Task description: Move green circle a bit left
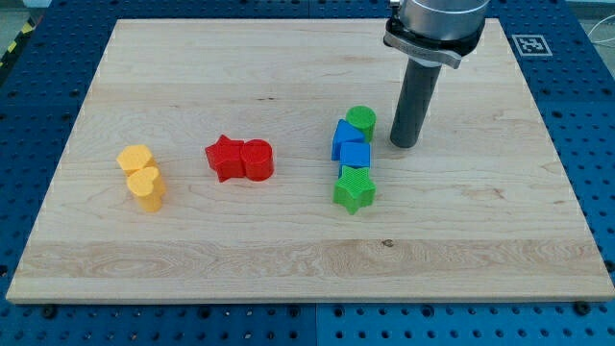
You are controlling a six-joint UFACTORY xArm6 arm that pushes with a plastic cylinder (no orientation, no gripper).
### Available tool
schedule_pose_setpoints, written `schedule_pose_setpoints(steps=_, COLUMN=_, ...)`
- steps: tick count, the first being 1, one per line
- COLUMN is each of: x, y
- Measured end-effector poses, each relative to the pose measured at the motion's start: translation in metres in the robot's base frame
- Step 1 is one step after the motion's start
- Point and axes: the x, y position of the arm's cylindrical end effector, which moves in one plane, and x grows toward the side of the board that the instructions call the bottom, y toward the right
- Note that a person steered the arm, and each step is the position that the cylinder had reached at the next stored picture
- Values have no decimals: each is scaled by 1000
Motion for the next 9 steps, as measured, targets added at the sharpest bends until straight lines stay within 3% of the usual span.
schedule_pose_setpoints(steps=5, x=0, y=-21)
schedule_pose_setpoints(steps=9, x=-26, y=-25)
